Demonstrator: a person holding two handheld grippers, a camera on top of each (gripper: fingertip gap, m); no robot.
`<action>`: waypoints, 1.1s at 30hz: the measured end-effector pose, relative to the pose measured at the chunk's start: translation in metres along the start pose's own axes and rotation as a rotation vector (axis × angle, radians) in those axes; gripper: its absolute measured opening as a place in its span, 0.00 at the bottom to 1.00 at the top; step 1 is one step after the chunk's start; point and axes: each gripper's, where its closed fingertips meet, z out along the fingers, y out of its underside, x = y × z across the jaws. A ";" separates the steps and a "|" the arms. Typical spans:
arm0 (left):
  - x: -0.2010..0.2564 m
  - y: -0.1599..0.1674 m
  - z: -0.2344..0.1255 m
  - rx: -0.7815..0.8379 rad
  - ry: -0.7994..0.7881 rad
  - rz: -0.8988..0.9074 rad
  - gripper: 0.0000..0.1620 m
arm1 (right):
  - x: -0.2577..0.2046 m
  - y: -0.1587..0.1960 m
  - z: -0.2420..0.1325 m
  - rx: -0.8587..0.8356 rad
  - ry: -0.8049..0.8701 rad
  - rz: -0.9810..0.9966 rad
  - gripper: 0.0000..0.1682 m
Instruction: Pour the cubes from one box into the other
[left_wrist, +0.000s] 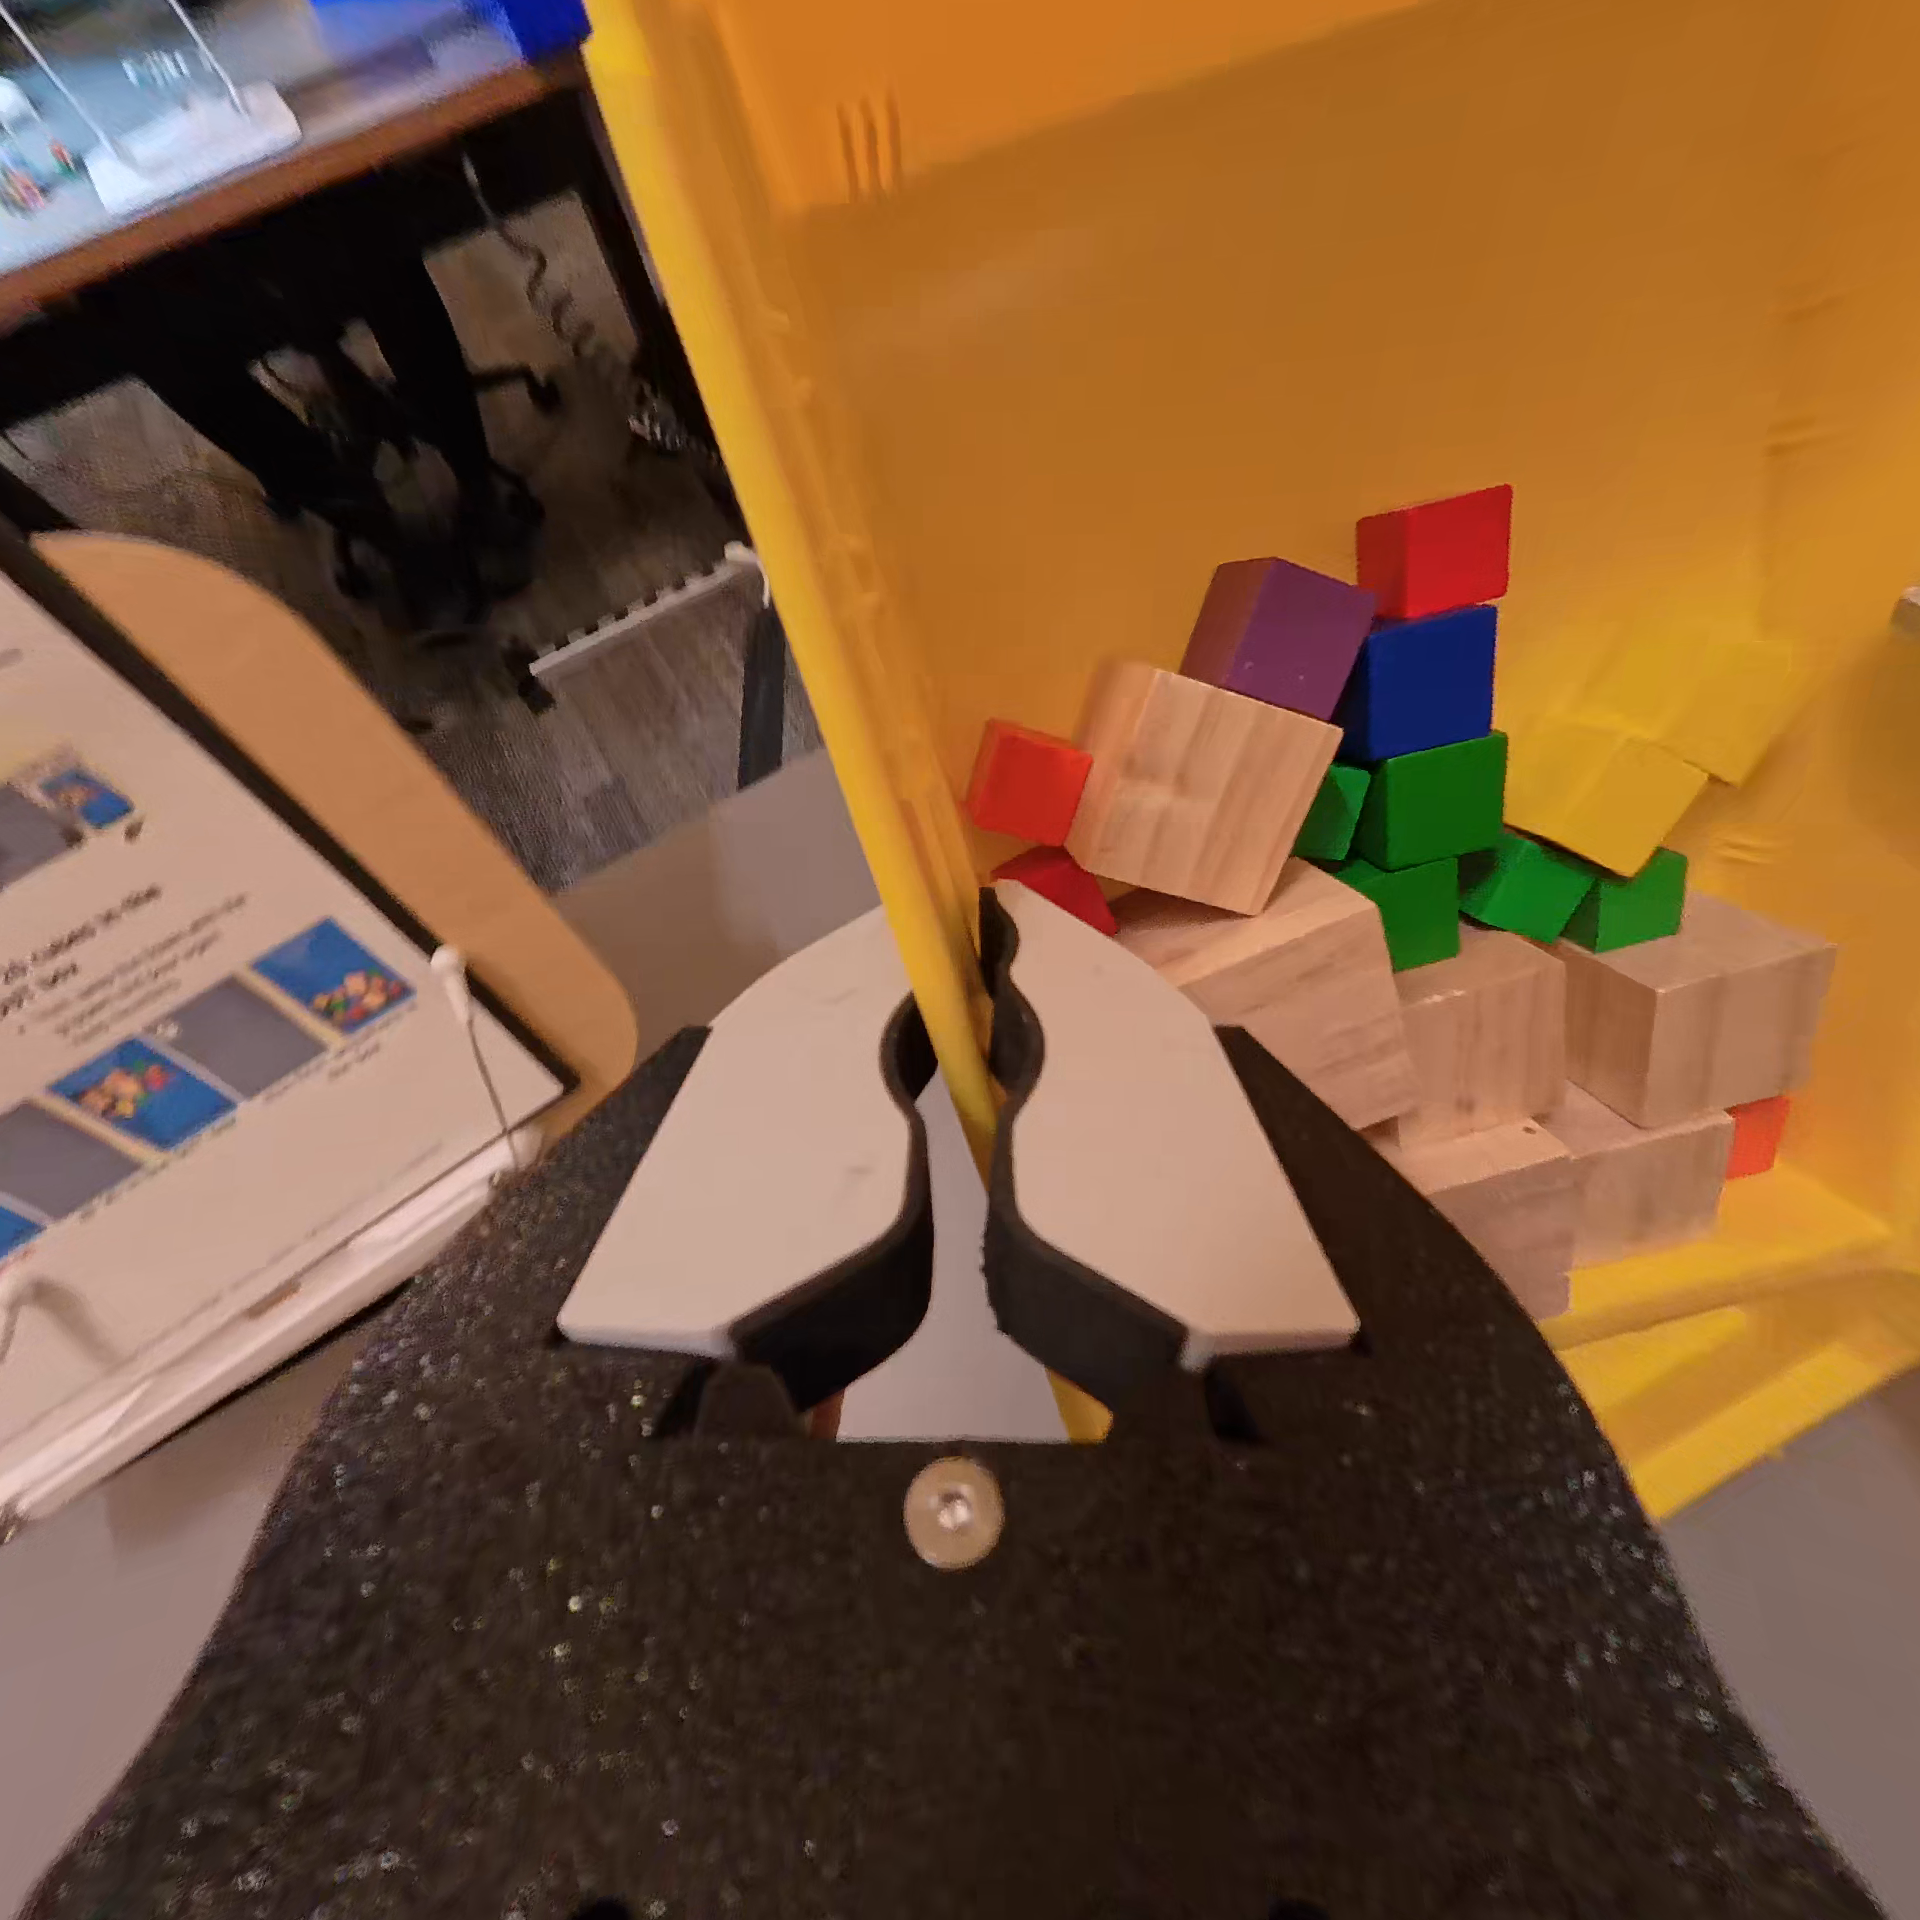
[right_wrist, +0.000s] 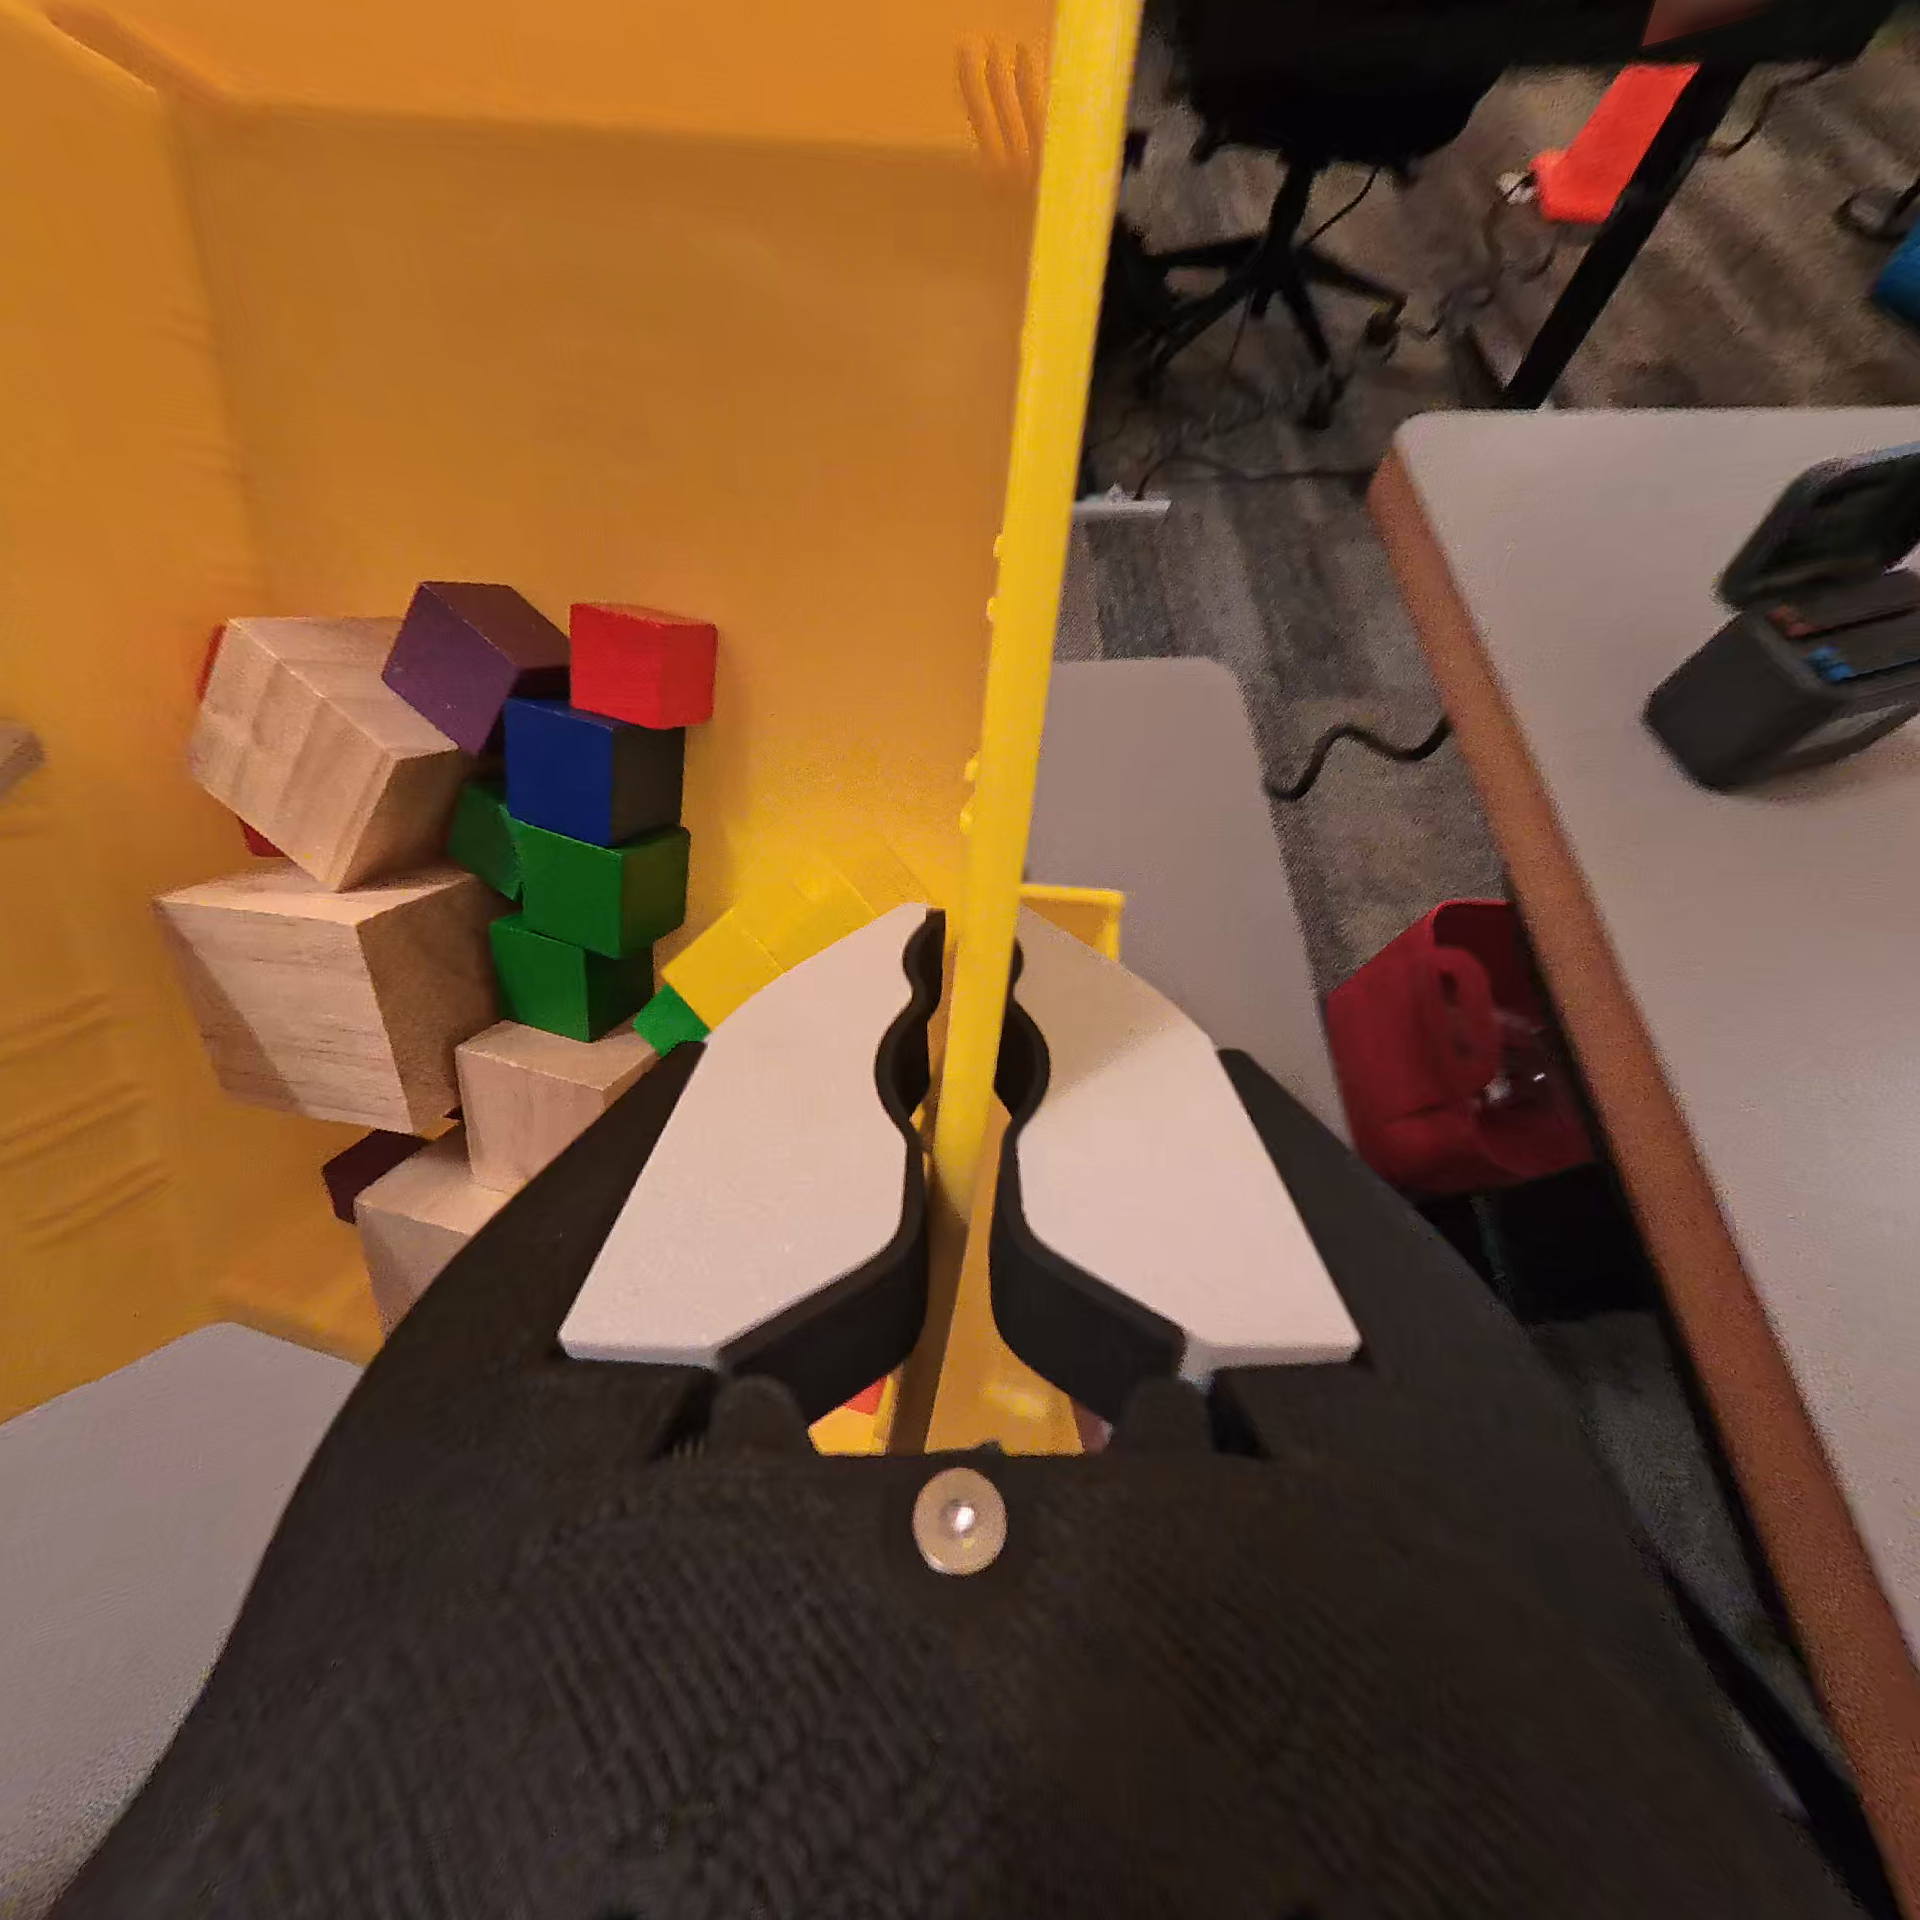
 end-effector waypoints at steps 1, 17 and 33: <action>0.006 -0.007 0.004 0.032 -0.007 0.014 0.02 | 0.010 -0.003 0.001 0.023 0.017 -0.006 0.03; 0.051 -0.023 0.073 0.245 0.032 0.021 0.03 | 0.075 -0.003 0.037 0.203 0.076 -0.017 0.04; 0.043 -0.046 0.077 0.545 0.031 0.026 0.04 | 0.076 -0.035 0.041 0.485 0.049 -0.050 0.05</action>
